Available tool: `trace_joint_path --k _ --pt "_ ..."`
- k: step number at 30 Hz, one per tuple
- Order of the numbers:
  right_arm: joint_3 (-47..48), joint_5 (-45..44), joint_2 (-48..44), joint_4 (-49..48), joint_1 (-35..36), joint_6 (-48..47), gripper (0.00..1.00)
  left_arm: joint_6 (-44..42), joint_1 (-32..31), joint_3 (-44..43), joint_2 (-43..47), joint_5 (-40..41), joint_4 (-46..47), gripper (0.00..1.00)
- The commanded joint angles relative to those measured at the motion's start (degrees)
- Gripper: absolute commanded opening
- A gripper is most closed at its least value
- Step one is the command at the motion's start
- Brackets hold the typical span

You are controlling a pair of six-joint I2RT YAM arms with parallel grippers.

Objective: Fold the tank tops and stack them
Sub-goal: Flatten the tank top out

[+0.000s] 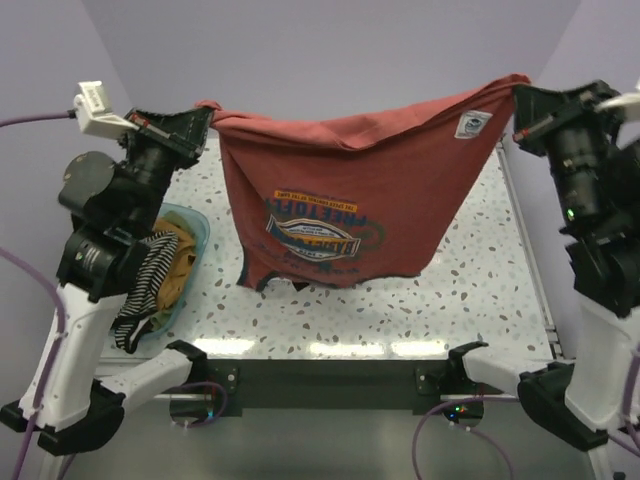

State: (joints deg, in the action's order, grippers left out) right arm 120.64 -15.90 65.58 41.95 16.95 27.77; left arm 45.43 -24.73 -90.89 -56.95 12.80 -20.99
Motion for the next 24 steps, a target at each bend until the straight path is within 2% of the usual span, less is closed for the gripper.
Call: trace_joint_path --k 1,4,6,7,8,10,12,15,17,20,21,22,23,24 --pt "-0.4 5.4 13.1 -4.9 -0.3 -2.1 0.0 1.5 1.2 3.7 -8.3 1.4 10.8 0.0" --pt "2.2 11.5 22.0 -11.3 -1.4 -1.7 0.0 2.6 4.8 6.5 -14.8 -5.3 25.7 0.0" --pt "9.9 13.6 29.9 -12.2 -2.4 -1.7 0.0 3.3 7.6 4.9 -21.8 -11.7 34.9 0.0" --pt "13.9 14.6 32.6 -11.1 -2.8 -1.3 0.0 3.7 8.4 1.9 -24.2 -14.1 37.7 0.0" --pt "22.4 15.5 35.5 -10.8 -3.8 -1.1 0.0 4.0 9.3 -0.2 -26.5 -16.2 42.2 0.0" --pt "31.9 17.1 40.7 -11.5 -4.7 -1.2 0.0 3.3 9.7 -8.4 -32.3 -21.0 44.9 0.0" --pt "33.8 18.1 40.7 -15.4 -6.9 -0.3 0.0 1.4 10.1 -17.7 -36.5 -24.7 45.3 0.0" --pt "28.4 20.4 35.9 -21.5 -10.6 2.6 0.0 0.4 11.5 -24.4 -38.5 -28.5 45.3 0.0" --pt "24.6 20.8 33.7 -21.8 -12.5 2.6 0.0 0.9 13.2 -24.4 -37.1 -30.7 46.6 0.0" --pt "14.8 22.0 28.0 -21.6 -13.3 3.0 0.0 1.5 15.3 -15.9 -31.0 -30.4 49.9 0.0" --pt "10.5 22.5 26.3 -22.3 -13.3 3.3 0.0 2.0 15.8 -8.1 -29.0 -30.0 50.9 0.0" --pt "0.7 22.8 21.6 -22.9 -13.3 3.4 0.0 2.5 16.3 -3.6 -27.1 -29.8 52.0 0.0" --pt "-4.5 23.5 19.3 -23.3 -13.3 3.5 0.0 3.3 16.4 0.9 -23.4 -29.3 54.1 0.0" --pt "-9.8 23.6 16.8 -23.0 -13.3 3.7 0.0 3.9 16.5 10.3 -21.6 -29.1 54.8 0.0"
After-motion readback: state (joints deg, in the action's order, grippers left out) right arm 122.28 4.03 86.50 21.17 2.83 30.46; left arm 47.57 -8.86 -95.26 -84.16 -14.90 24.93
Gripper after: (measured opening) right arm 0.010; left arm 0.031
